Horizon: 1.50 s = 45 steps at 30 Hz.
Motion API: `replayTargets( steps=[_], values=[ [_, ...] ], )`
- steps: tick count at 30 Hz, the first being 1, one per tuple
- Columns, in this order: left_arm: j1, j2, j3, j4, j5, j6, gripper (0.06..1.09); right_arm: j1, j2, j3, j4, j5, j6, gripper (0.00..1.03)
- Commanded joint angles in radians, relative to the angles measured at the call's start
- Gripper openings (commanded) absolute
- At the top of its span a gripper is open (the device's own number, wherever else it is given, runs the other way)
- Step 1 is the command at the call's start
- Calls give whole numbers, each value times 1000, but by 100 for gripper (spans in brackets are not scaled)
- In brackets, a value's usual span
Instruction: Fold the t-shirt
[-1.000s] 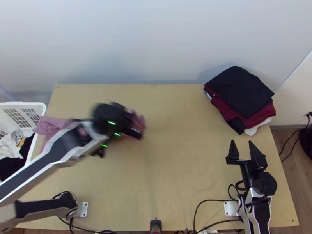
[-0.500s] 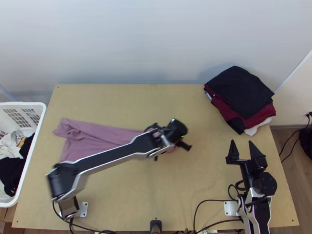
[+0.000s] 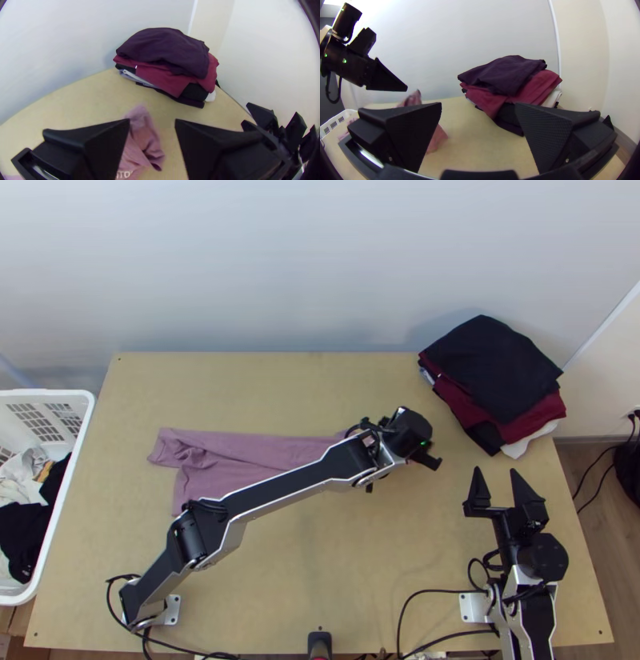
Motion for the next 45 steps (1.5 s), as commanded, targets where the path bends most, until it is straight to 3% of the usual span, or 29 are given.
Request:
replayTargets(
  steps=[1, 7, 13, 19, 28, 34, 38, 41, 43, 45],
  values=[
    [3, -111, 42, -25, 59, -6, 105, -5, -3, -10, -6, 3, -13, 99],
    [74, -296, 34, -158, 110, 1, 105, -5, -3, -10, -6, 3, -13, 99],
    [193, -451, -26, -330, 108, 152, 105, -5, -3, -10, -6, 3, -13, 99],
    [350, -704, -329, -313, 133, 345, 105, -5, -3, -10, -6, 3, -13, 99],
    [600, -1016, -788, -315, 240, 466, 105, -5, -3, -10, -6, 3, -13, 99],
    [697, -1186, -1119, -362, 239, 684, 105, -5, -3, -10, -6, 3, -13, 99],
    [704, -1287, -1259, -529, 239, 799, 103, -5, -3, -10, -6, 3, -13, 99],
    [710, -1362, -1366, -531, 183, 903, 103, -5, -3, -10, -6, 3, -13, 99],
    [732, -1415, -1411, -526, 150, 980, 92, -5, -3, -10, -6, 3, -13, 99],
    [790, -1468, -1457, -511, 143, 1078, 89, -5, -3, -10, -6, 3, -13, 99]
  ],
)
